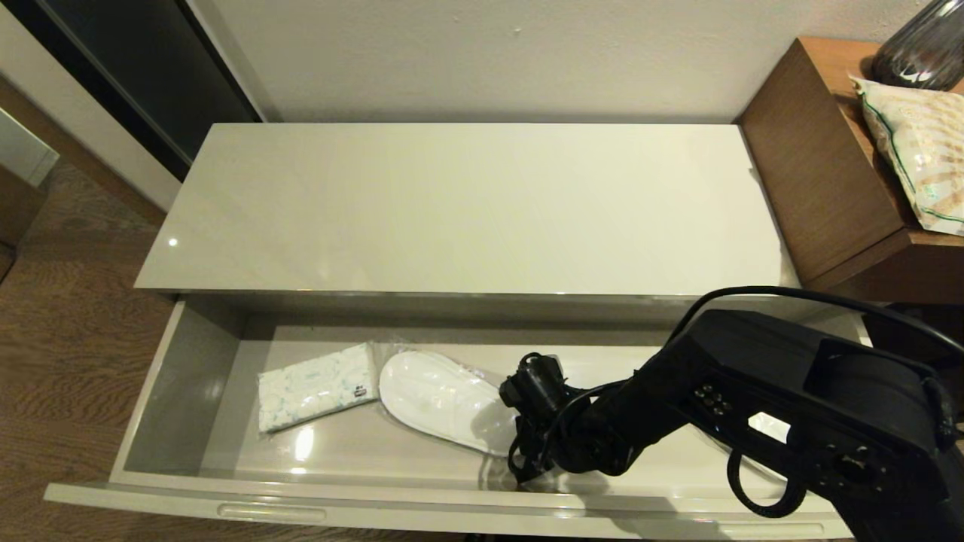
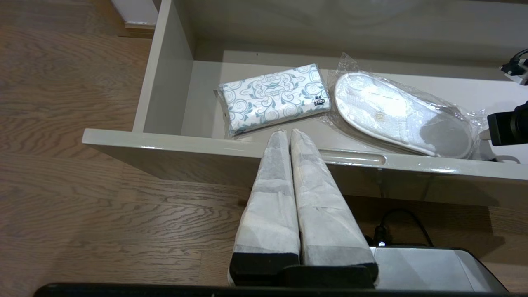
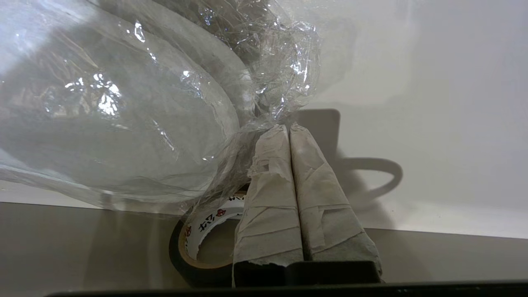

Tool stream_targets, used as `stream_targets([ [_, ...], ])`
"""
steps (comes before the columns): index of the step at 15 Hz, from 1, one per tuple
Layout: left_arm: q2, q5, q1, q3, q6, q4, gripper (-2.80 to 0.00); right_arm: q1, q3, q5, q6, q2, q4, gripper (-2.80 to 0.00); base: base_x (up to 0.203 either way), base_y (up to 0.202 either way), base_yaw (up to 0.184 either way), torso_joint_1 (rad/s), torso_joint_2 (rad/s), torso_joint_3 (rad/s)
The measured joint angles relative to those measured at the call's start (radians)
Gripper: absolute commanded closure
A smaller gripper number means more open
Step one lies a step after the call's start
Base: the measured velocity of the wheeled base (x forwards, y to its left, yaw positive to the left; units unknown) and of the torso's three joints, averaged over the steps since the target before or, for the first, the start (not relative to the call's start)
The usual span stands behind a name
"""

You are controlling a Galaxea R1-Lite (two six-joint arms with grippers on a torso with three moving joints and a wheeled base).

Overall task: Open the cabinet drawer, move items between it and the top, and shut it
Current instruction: Take out the adhesive tape from the drawer

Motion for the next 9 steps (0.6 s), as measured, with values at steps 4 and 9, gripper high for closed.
stream_targets([
  [4, 0.0, 0.0, 0.0, 0.0, 0.0, 0.0, 0.0, 0.002, -0.015, -0.013, 0.02, -0.012, 0.02, 0.0, 0.0, 0.0, 0.0, 0.0, 0.0, 0.0],
  [9, 0.0, 0.0, 0.0, 0.0, 0.0, 0.0, 0.0, 0.005, -0.019, -0.037, 0.056, -0.039, 0.022, 0.0, 0.0, 0.0, 0.0, 0.0, 0.0, 0.0],
])
